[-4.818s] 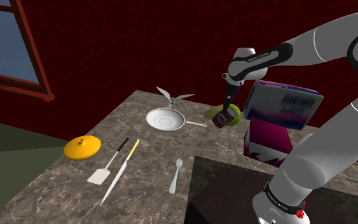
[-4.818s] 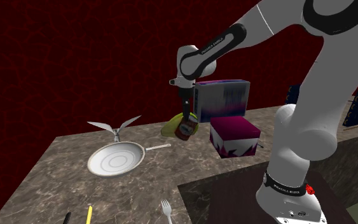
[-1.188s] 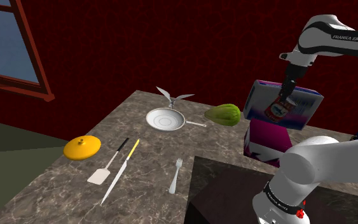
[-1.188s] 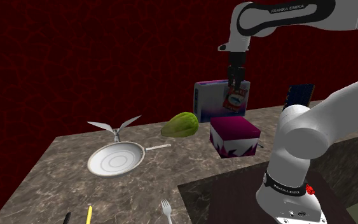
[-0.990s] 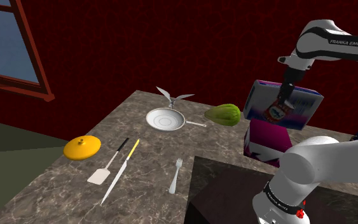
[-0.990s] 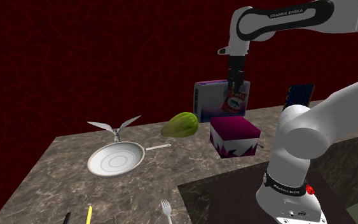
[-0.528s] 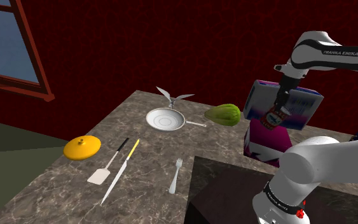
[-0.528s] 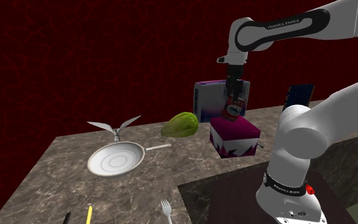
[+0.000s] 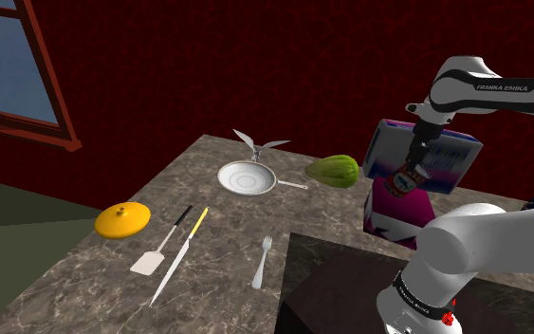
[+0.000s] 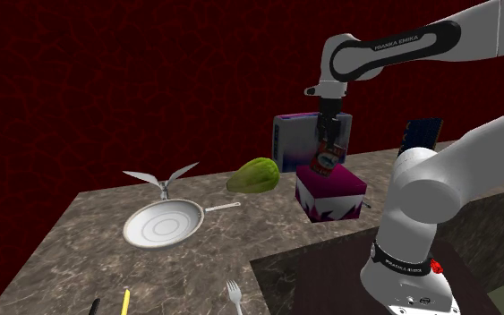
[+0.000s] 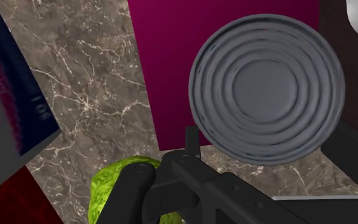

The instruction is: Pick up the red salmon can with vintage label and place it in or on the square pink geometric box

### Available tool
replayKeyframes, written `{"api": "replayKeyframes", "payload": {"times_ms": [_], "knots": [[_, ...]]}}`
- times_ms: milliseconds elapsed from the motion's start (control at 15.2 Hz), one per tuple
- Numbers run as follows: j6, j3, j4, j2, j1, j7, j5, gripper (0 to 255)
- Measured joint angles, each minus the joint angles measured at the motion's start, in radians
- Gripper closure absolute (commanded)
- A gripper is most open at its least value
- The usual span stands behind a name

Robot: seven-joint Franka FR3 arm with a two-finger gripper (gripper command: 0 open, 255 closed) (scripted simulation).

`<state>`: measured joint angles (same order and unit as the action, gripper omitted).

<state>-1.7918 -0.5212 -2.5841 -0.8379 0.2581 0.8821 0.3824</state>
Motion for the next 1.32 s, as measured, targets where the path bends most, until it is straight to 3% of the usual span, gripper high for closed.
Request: {"api": "replayKeyframes", "payload": {"times_ms": [132, 198, 594, 924, 1320], "knots": [[-0.001, 0.000, 0.000, 0.000, 0.000, 0.000, 0.000, 255], [-0.001, 0.000, 0.000, 0.001, 0.000, 0.000, 0.000, 0], [-0.001, -0.001, -0.003, 0.001, 0.001, 0.001, 0.001, 0], [0.106, 0.034, 0.109, 0.005, -0.014, 0.008, -0.032, 0], [0.121, 0.039, 0.120, 0.003, -0.014, 0.008, -0.036, 0]]}}
